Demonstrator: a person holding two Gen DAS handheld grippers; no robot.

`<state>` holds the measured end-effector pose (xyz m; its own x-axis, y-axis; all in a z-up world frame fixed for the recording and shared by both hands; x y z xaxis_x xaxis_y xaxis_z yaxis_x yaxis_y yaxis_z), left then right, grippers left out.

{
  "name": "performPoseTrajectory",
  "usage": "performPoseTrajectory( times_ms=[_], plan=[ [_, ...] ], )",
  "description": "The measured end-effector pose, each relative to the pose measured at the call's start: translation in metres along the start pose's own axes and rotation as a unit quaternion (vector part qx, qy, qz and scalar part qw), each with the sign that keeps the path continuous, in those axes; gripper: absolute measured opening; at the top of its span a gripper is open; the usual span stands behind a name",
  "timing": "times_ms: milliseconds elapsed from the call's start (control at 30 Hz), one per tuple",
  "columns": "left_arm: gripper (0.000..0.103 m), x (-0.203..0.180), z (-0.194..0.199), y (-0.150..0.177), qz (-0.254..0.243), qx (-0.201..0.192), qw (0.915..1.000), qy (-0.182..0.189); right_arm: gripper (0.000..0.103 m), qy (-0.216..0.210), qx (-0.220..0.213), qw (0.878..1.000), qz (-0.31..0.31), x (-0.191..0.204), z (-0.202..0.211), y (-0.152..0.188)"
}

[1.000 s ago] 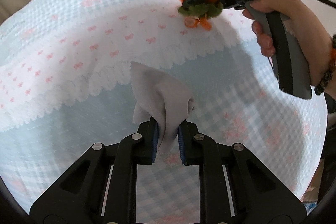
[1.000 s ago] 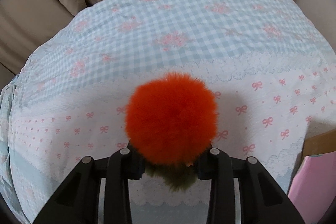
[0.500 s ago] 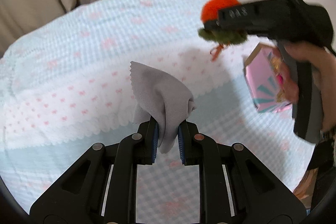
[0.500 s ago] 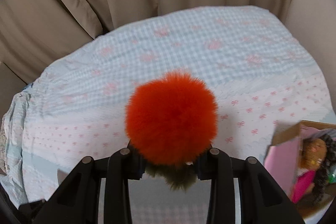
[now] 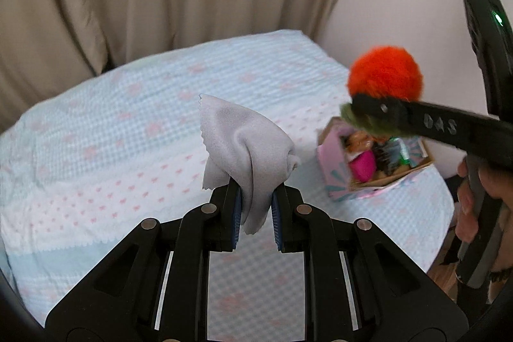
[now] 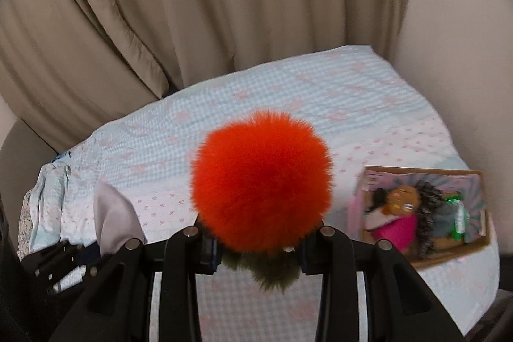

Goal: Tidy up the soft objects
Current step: 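Carry the grey cloth and orange pompom over the cardboard box, then release the cloth and pompom into the box by opening both tools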

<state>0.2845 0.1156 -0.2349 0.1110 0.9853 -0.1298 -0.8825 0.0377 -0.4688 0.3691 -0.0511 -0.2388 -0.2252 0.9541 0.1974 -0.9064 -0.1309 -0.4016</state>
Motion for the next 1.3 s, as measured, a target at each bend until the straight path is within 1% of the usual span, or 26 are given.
performPoseTrajectory(
  times_ms=[133, 333, 433, 600, 633, 767, 833, 967, 1133, 1200, 1300],
  plan=[
    [0.014, -0.043, 0.019, -0.012, -0.022, -0.006, 0.9997, 0.004, 0.032, 0.011, -0.016, 1.0, -0.008, -0.033, 0.045, 0.012],
    [0.014, -0.104, 0.029, -0.027, -0.024, -0.003, 0.9996, 0.013, 0.032, 0.017, -0.025, 0.999, -0.026, -0.092, 0.092, 0.026],
    [0.014, -0.139, 0.021, -0.036, -0.022, 0.003, 0.9996, 0.016, 0.032, 0.019, -0.023, 0.999, -0.022, -0.124, 0.108, 0.029],
    [0.014, -0.191, -0.01, -0.05, -0.019, 0.022, 0.9994, 0.017, 0.032, 0.019, -0.017, 0.999, -0.019, -0.177, 0.116, 0.029],
    [0.014, -0.201, -0.015, -0.052, -0.018, 0.025, 0.9994, 0.017, 0.032, 0.02, -0.013, 1.0, -0.018, -0.191, 0.114, 0.029],
    [0.014, -0.239, -0.056, -0.064, -0.01, 0.047, 0.9987, 0.015, 0.032, 0.019, 0.001, 1.0, -0.019, -0.236, 0.101, 0.03],
    [0.014, -0.257, -0.083, -0.07, -0.007, 0.061, 0.998, 0.013, 0.032, 0.013, 0.012, 1.0, -0.025, -0.258, 0.09, 0.028],
    [0.014, -0.273, -0.131, -0.078, 0.001, 0.094, 0.9955, 0.009, 0.032, 0.007, 0.035, 0.999, -0.024, -0.3, 0.06, 0.022],
    [0.014, -0.288, -0.189, -0.085, 0.004, 0.141, 0.99, 0.003, 0.032, 0.003, 0.068, 0.998, -0.015, -0.331, 0.024, 0.021],
    [0.014, -0.293, -0.214, -0.087, 0.005, 0.163, 0.9867, 0.003, 0.032, -0.001, 0.083, 0.997, -0.008, -0.339, 0.008, 0.023],
    [0.014, -0.299, -0.248, -0.083, 0.001, 0.196, 0.9805, -0.007, 0.032, -0.011, 0.109, 0.994, 0.009, -0.345, -0.016, 0.03]
  ],
)
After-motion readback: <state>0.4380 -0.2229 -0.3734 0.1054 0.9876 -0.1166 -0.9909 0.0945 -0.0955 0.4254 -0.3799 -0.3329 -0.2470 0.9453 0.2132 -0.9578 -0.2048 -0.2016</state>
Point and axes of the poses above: each gripper's, at about its wrist camera, not at the fingertips, and z roughly against the way its jaws point, x to its left, y to its underside, the point moved 3 cm from there along -z, roughly the way its jaws point, and after that the axes turned 12 degrees about x, right-handed, at the moved point
